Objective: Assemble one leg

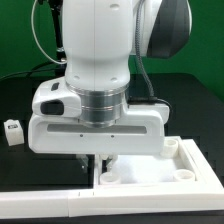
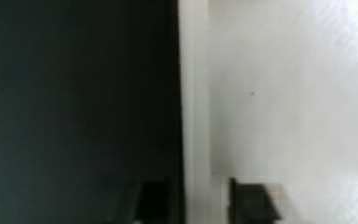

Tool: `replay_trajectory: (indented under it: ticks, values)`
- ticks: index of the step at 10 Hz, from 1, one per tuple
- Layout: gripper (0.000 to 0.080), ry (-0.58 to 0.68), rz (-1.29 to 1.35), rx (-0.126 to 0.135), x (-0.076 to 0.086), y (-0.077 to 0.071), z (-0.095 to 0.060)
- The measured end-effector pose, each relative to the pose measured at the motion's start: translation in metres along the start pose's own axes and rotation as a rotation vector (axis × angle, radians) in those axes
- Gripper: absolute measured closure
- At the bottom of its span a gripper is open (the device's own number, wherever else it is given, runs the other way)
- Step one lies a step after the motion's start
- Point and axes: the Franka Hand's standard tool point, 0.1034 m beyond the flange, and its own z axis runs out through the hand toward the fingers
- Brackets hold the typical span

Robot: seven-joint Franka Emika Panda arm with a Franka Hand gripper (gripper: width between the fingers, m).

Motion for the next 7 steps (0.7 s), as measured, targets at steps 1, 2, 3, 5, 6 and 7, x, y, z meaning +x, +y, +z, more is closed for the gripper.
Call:
replay_trajectory:
  ticks: [1,2,3,5,6,7]
  values:
    - [0.0518,-0.024,0.012,0.011,-0.009,0.009,-0.004]
    - [0.0334,-0.016,-0.039,0.011,-0.017,0.011,-0.01]
    - [0.0216,-0.022,-0.043,0.018,-0.031,0.008,-0.017]
    - [0.0163,-0.03,-0.048,0.029,-0.064,0.004,-0.031]
    - [0.0152,-0.001,-0.007,0.023,-0.065,0.001,-0.038]
    - [0.0152,-0.003,-0.014,0.022,-0.066,0.0,-0.037]
